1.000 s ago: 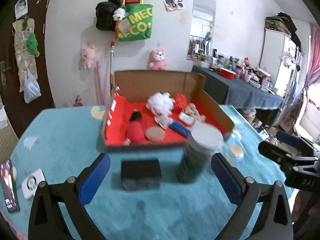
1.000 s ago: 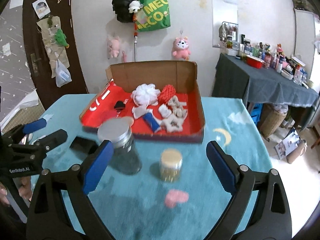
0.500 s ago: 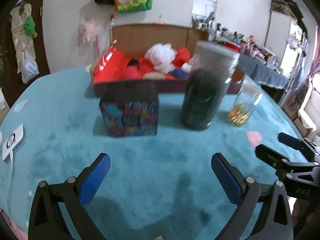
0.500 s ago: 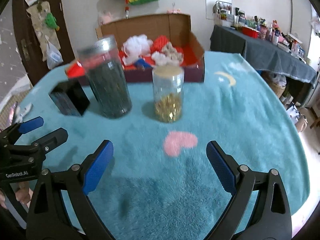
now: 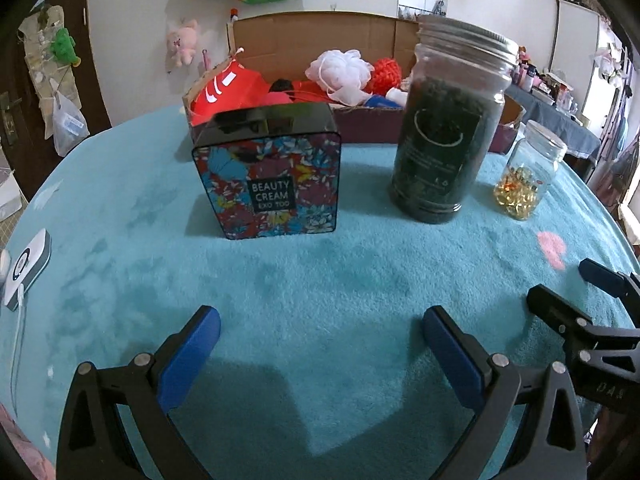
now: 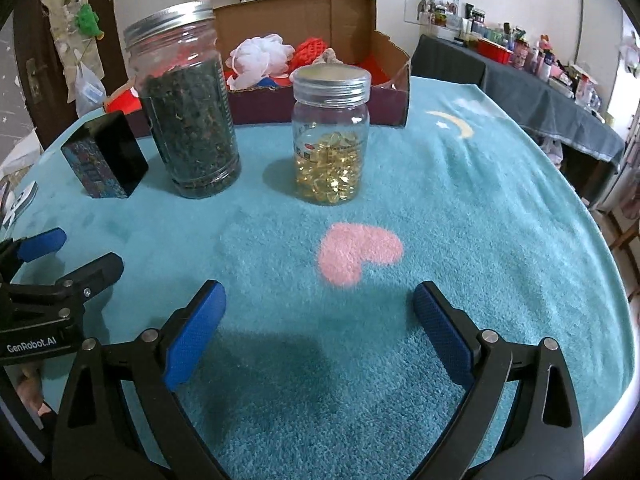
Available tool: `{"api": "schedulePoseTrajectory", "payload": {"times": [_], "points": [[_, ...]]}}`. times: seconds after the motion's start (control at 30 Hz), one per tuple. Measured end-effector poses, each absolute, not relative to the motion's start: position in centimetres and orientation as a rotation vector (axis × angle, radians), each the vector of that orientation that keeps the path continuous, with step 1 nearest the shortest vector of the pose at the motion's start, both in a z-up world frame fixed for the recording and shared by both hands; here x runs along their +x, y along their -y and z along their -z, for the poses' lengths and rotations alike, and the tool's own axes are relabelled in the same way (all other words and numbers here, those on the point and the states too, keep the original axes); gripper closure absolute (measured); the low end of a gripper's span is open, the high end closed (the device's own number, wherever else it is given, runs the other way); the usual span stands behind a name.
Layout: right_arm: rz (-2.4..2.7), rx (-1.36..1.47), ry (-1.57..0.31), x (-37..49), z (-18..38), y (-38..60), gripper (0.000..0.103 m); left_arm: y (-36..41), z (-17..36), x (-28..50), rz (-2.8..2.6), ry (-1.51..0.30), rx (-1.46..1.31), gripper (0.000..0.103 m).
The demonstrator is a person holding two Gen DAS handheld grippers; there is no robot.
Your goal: Organize soft objects
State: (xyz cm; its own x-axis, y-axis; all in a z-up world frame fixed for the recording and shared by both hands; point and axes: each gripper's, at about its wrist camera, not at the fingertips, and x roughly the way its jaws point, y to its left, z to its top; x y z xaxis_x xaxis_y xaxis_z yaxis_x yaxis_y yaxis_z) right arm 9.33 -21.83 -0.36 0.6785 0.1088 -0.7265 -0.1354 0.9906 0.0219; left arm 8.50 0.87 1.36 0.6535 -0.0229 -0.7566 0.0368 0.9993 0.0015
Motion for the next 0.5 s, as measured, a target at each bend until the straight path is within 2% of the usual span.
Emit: {"api": "schedulePoseTrajectory", "payload": {"times": [0.5], "points": [[-0.121,-0.022,-0.818,9.71,0.30,22.01,0.006,-1.16,-1.39,8.46,0.031,-0.855,-0.001,0.000]]}}
